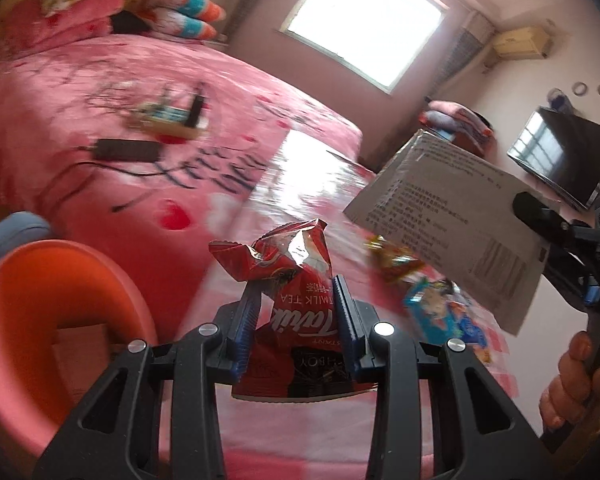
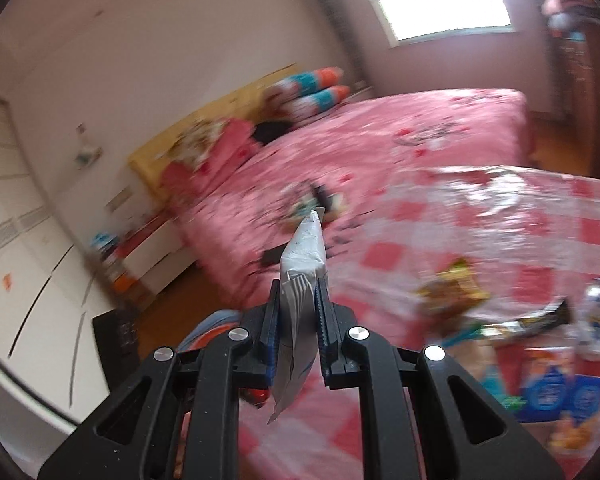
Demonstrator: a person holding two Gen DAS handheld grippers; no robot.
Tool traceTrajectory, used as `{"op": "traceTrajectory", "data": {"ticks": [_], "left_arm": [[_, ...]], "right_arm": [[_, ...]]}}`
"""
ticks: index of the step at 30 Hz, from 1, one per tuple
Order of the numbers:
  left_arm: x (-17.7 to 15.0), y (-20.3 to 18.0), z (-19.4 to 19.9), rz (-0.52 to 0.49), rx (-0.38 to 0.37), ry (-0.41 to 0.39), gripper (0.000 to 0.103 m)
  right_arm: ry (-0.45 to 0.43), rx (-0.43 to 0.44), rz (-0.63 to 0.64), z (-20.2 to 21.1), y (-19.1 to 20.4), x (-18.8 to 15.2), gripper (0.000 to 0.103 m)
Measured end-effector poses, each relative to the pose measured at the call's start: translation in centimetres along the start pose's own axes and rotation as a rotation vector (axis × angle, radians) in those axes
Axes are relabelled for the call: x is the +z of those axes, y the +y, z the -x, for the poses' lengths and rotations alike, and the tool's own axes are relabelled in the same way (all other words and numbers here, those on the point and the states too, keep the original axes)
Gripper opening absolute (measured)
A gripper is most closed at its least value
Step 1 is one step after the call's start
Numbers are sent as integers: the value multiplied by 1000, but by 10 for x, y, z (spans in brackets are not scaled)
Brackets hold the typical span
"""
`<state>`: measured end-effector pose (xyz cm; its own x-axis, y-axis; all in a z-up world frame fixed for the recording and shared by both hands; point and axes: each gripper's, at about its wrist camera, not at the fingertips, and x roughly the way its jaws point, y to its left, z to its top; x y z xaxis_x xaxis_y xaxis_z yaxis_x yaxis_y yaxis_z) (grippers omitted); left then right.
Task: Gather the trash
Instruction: 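Lift both held items and carry them over the orange bucket, then open both tools to drop the items into the orange bucket, then move both tools back to the trash pile on the bed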
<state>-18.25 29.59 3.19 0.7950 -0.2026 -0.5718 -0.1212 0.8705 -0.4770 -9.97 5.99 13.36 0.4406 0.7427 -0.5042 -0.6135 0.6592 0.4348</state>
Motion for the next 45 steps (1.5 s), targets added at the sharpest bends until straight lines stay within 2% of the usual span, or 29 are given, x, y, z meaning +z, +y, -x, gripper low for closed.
{"op": "traceTrajectory", "data": {"ticks": [7,11,12,14,16,17,18,21,23,24,28,30,39,45], "left_arm": [[-6,76,41,110,177,-33,38],[-13,111,49,170,249,-36,38],[-16,119,50,185,263,-36,38],[-20,136,49,224,299,-36,41],[-24,151,48,250,351,-24,53],[-24,154,49,252,379,-23,57],[-25,158,51,253,404,-26,65],[-26,164,56,256,425,-52,70],[-27,163,58,256,426,-71,71],[-26,162,58,253,422,-79,72],[-23,148,57,210,401,-110,75],[-22,138,57,186,389,-123,76],[-15,94,53,103,278,-165,77],[-12,59,50,35,199,-187,78]], "right_arm": [[136,161,78,-67,62,-16,17],[213,249,110,-109,88,-30,17],[234,258,117,-120,93,-35,20],[277,223,132,-142,101,-47,23],[298,210,124,-154,98,-55,38],[300,198,97,-156,92,-57,55],[296,199,80,-153,86,-59,65],[246,143,84,-136,71,-56,71],[203,102,99,-122,63,-52,76],[175,79,99,-114,58,-50,81],[132,22,107,-99,42,-47,83],[102,-12,115,-88,35,-49,89],[-52,-116,191,-44,18,-62,96],[-90,-156,218,-28,6,-64,98]]}}
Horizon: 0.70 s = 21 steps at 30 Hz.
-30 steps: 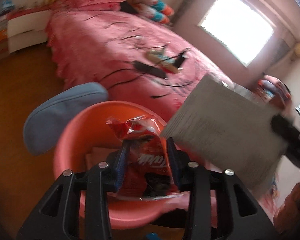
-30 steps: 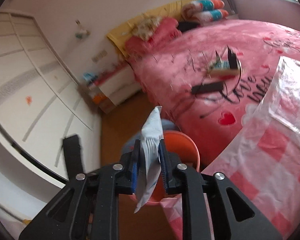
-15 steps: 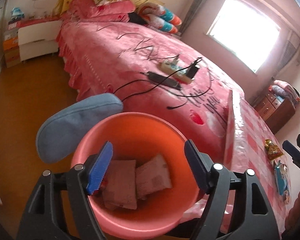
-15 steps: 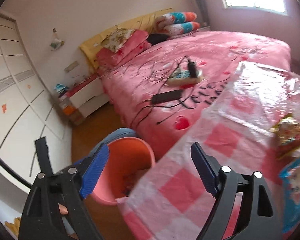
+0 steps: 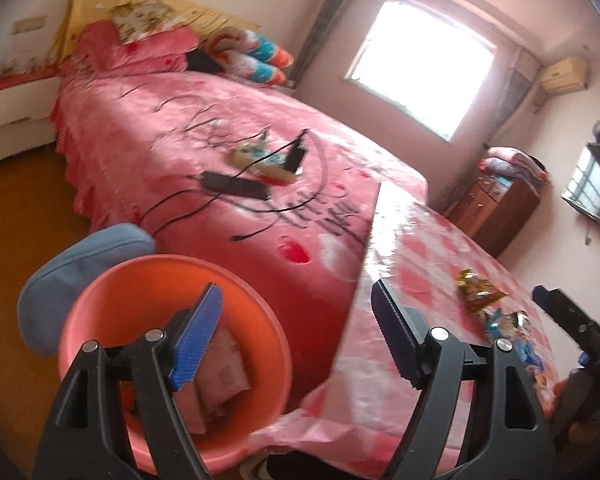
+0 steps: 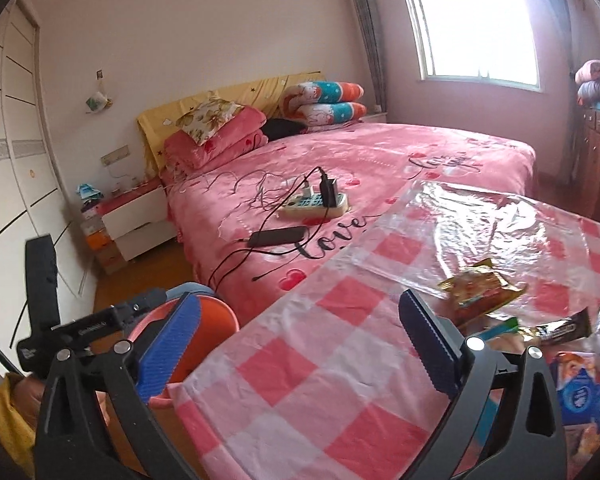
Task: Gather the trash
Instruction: 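Move both tools back to the trash pile on the bed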
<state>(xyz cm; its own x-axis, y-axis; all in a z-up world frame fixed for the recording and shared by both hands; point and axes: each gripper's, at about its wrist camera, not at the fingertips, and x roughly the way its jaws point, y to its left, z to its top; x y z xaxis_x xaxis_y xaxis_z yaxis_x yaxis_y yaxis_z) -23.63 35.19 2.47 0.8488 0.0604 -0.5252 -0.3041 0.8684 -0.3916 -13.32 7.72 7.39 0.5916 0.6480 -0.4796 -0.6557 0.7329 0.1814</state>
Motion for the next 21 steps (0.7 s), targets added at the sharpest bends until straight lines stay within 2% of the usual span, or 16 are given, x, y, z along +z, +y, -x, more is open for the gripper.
{"op": "traceTrajectory", "data": {"ticks": [6,12,21], "left_arm": [[-1,-36,3,-76,-72,-7,82],[-4,-62,4,-113,-89,6,82],[-12,-95,-7,-150,-104,93,82]], "right_arm": [[-12,-67,-3,8,-13,-5,98],[-10,-85,-70,17,-38,-10,98],[-30,-148,-88,36,-63,-18,98]]}}
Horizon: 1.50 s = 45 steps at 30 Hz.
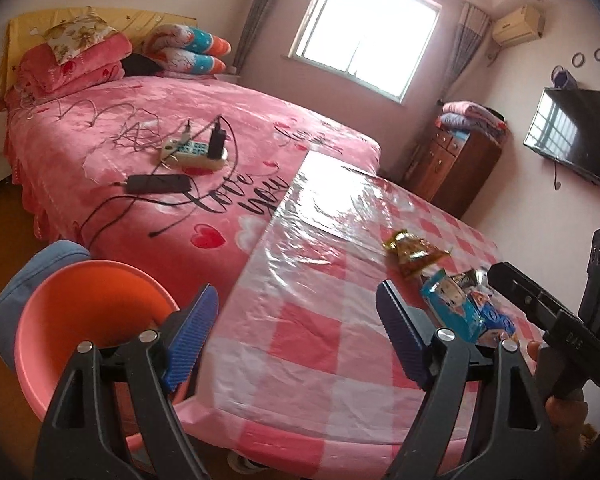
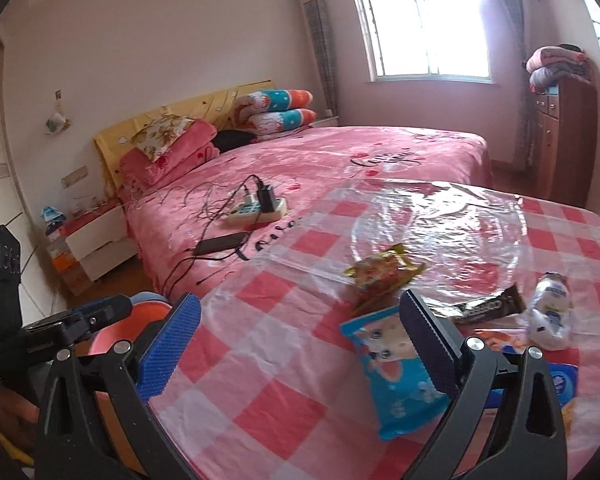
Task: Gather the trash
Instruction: 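Move both tools back to the trash pile on the bed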
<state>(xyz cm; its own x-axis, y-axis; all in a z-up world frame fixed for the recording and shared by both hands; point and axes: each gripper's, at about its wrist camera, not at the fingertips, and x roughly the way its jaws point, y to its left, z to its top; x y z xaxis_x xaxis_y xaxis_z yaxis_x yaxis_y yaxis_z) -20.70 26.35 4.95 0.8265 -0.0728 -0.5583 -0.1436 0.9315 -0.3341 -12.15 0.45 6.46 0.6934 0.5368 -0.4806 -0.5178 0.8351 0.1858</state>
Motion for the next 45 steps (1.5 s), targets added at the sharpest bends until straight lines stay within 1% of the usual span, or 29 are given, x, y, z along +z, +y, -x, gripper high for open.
{"op": "traceTrajectory", "data": {"ticks": [4,10,22,27,31,34,38,42,45], "left_arm": [[-2,-13,-6,-10,-17,26,82],[-6,-41,-16,-73,-21,57,82],[-16,-79,-35,-123,-62,118,83],[-19,-94,-41,-146,-78,140,83],[-21,-106,-46,-169,-85,147,83],[-24,-115,-52,-169,-94,180,83],[-26,-127,-58,-179,-108,203,83],[-26,-142,-61,-189,-140,213,83],[-26,-152,-67,-163,-177,238,83]], "right_arm": [[-4,-33,-6,3,-12,-2,98],[-13,-60,-30,10,-34,-1,98],[-15,-119,-123,21,-78,-3,98],[-28,-126,-157,26,-95,-4,98],[-41,-151,-170,32,-109,-5,98],[-50,-163,-205,38,-124,-5,98],[-57,-189,-258,46,-150,-4,98],[-66,-213,-296,54,-172,-6,98],[-61,-240,-328,59,-187,-8,98]]}}
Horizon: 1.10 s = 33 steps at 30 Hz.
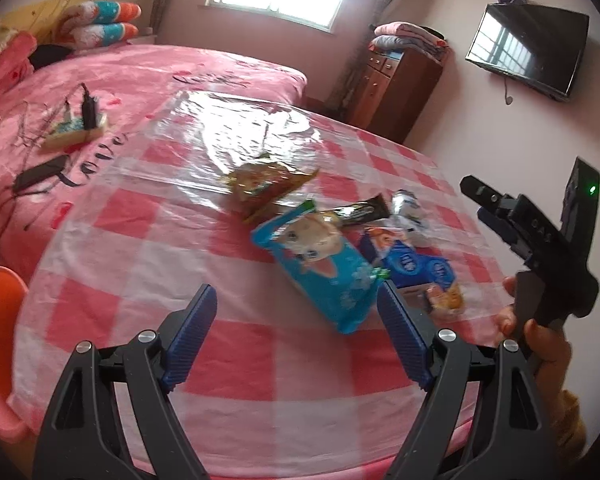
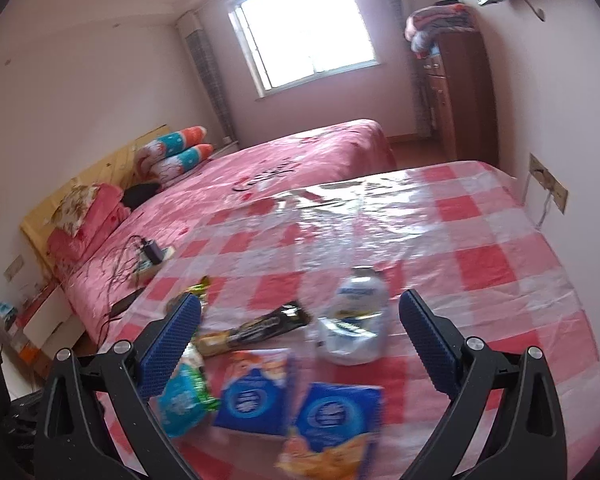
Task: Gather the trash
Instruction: 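Move both tools back to the trash pile on the bed, then grasp the blue cartoon snack bag with the left tool while the right tool grasps the MAGICDAY bottle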
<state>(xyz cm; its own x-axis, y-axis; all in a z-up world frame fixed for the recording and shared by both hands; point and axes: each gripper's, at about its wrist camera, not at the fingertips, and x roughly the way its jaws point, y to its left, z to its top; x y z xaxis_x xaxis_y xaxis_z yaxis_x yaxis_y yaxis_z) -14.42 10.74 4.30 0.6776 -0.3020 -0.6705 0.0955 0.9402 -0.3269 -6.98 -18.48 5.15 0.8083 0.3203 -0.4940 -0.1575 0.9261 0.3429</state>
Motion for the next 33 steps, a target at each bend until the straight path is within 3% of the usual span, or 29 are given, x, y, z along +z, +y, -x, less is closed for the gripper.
{"op": "traceTrajectory", "data": {"ticks": [11,17,26,33], "left_arm": [[14,-18,-38,128,-49,82,83],[23,-25,-57,158,-11,93,83],[33,-35,-79,112,86,103,83],[32,-31,-90,109,111,128,83]], "right_arm": [[65,-9,-108,-4,-43,2,98],[94,4,-124,-9,-51,1,98],[155,-4,-148,-25,-58,2,98],[207,-19,-96,-46,-47,2,98]]}}
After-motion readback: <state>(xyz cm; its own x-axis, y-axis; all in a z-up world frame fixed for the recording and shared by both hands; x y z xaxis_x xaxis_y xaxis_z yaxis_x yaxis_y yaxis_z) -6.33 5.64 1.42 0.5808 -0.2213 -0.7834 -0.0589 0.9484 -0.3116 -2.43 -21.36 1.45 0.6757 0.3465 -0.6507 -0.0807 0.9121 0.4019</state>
